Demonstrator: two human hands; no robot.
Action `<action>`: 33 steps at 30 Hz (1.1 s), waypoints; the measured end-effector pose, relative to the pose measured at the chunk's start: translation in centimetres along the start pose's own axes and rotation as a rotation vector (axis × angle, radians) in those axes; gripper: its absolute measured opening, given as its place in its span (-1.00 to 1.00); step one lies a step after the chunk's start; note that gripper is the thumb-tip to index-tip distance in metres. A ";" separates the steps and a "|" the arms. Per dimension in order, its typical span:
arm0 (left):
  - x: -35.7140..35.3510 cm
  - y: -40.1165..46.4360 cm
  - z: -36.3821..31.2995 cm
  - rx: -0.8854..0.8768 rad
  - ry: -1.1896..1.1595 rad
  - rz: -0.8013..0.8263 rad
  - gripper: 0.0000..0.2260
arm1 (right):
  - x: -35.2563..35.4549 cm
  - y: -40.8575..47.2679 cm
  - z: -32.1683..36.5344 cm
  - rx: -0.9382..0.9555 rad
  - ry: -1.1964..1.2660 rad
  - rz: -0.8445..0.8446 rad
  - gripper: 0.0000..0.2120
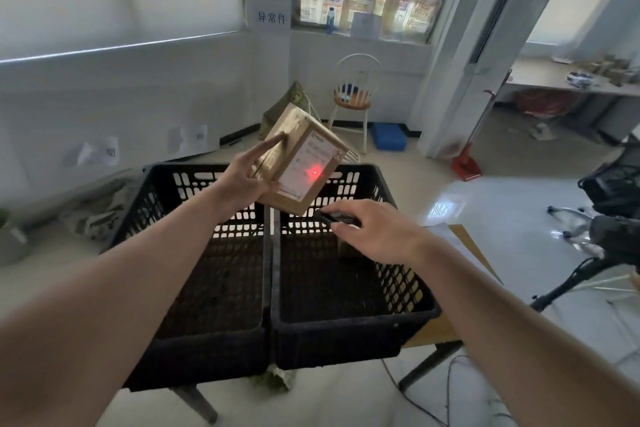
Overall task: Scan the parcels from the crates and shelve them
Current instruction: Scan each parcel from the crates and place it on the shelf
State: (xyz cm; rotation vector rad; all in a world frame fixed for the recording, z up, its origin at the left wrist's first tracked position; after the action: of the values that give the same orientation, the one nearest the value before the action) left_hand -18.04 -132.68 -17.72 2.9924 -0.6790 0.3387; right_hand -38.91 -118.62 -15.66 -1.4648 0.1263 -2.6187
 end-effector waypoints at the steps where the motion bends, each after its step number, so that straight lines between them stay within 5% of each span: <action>1: 0.2 0.1 0.0 0.001 0.015 0.003 -0.15 | -0.3 0.0 0.1 -0.005 -0.008 0.014 -0.61; 16: 1.2 0.7 0.5 0.014 0.055 0.018 -0.13 | -1.1 0.6 0.6 -0.041 -0.023 0.043 -0.63; 25: 1.7 -0.6 0.1 0.114 -0.240 0.082 -0.12 | -0.4 2.7 -0.3 -0.075 0.255 -0.529 -0.59; 33: 1.8 -5.2 -0.7 0.123 -0.220 0.000 -0.14 | 1.1 5.8 1.0 0.108 0.578 -0.630 -0.57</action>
State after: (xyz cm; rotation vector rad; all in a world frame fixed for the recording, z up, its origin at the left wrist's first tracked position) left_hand -14.32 -128.74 -16.68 3.1787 -0.6996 0.0519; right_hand -38.13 -124.53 -14.98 -0.7438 -0.4902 -3.4071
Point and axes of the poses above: each hand's wrist, its own y-axis towards the middle knuckle, its own x-axis out of the back of the hand, z = x × y, the point moved 4 cm from there along y, towards the middle knuckle, and after that the axes turned 2 degrees about y, right-handed, at the moved point
